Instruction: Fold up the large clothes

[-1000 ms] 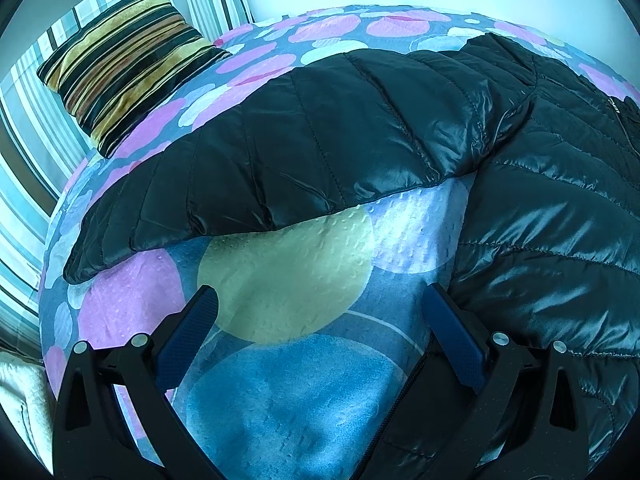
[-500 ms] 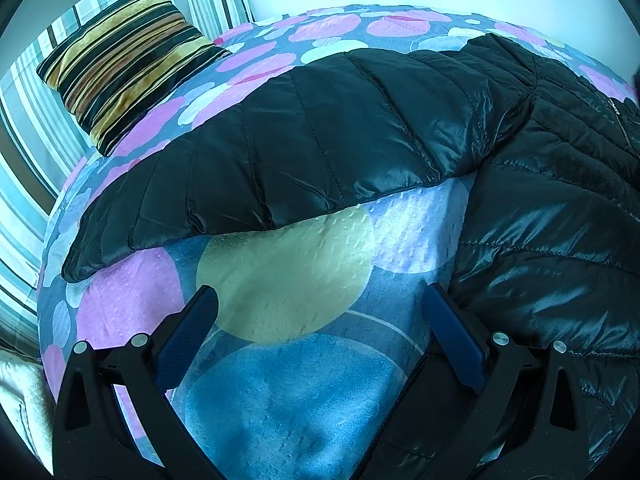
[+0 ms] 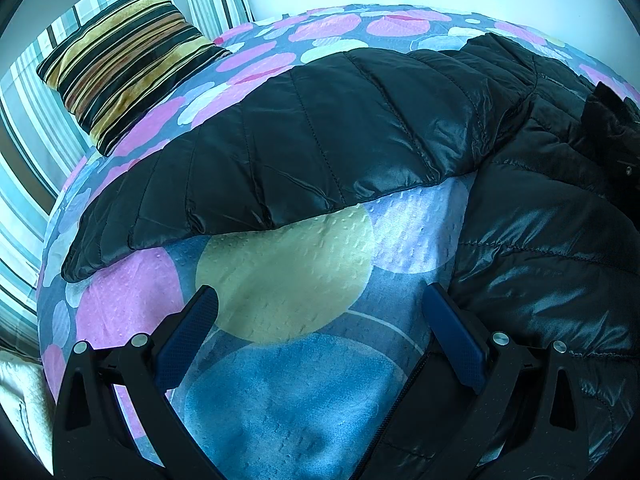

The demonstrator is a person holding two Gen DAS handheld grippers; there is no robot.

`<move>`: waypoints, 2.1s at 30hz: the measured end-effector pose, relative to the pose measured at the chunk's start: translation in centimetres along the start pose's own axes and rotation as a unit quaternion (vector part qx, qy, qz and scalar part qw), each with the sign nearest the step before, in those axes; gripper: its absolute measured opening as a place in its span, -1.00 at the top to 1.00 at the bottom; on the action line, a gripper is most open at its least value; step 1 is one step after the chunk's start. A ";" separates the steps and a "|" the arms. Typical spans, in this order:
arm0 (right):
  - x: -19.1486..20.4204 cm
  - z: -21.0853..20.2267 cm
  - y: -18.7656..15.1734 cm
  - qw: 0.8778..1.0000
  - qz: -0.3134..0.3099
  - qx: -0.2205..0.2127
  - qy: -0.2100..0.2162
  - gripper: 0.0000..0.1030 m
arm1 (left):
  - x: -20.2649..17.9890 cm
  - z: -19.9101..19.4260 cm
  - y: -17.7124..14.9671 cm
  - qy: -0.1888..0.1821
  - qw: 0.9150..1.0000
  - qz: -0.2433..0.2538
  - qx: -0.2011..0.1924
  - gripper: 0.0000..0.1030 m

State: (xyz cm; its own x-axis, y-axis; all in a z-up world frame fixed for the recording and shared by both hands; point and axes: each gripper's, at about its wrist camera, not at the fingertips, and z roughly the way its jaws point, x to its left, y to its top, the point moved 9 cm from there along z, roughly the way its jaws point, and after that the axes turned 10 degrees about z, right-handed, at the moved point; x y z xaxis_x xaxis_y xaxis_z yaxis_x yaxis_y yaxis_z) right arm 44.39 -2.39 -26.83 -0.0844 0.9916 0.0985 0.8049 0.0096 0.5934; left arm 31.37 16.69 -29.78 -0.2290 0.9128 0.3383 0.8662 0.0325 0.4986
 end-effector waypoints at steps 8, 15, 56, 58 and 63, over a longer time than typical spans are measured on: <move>0.9 1.3 -1.0 0.999 -0.029 0.007 -0.024 0.56 | -0.1 0.2 -0.1 -0.001 1.000 -0.001 0.002 -0.96; 1.2 1.9 -1.5 0.998 -0.050 0.001 -0.044 0.56 | -0.1 0.2 -0.1 -0.001 1.000 0.000 0.001 -0.96; -32.6 -3.6 2.3 0.945 0.314 -0.053 -0.073 0.65 | 0.1 -0.1 0.1 0.004 1.000 0.002 0.002 -0.96; -31.3 -2.0 2.0 0.950 0.304 -0.035 -0.064 0.66 | 0.0 -0.2 0.2 0.005 1.000 0.002 0.002 -0.96; -30.4 1.3 0.5 0.952 0.298 -0.007 -0.062 0.66 | 0.0 -0.2 0.1 0.006 1.000 0.003 0.001 -0.96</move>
State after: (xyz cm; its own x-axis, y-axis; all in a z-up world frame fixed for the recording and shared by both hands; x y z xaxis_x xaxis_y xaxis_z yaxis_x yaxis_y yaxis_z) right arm 48.13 -32.37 -30.54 0.4564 0.8279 0.3259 0.6804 -0.5608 0.4718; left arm 31.40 16.63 -29.58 -0.2297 0.9082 0.3500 0.8686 0.0290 0.4947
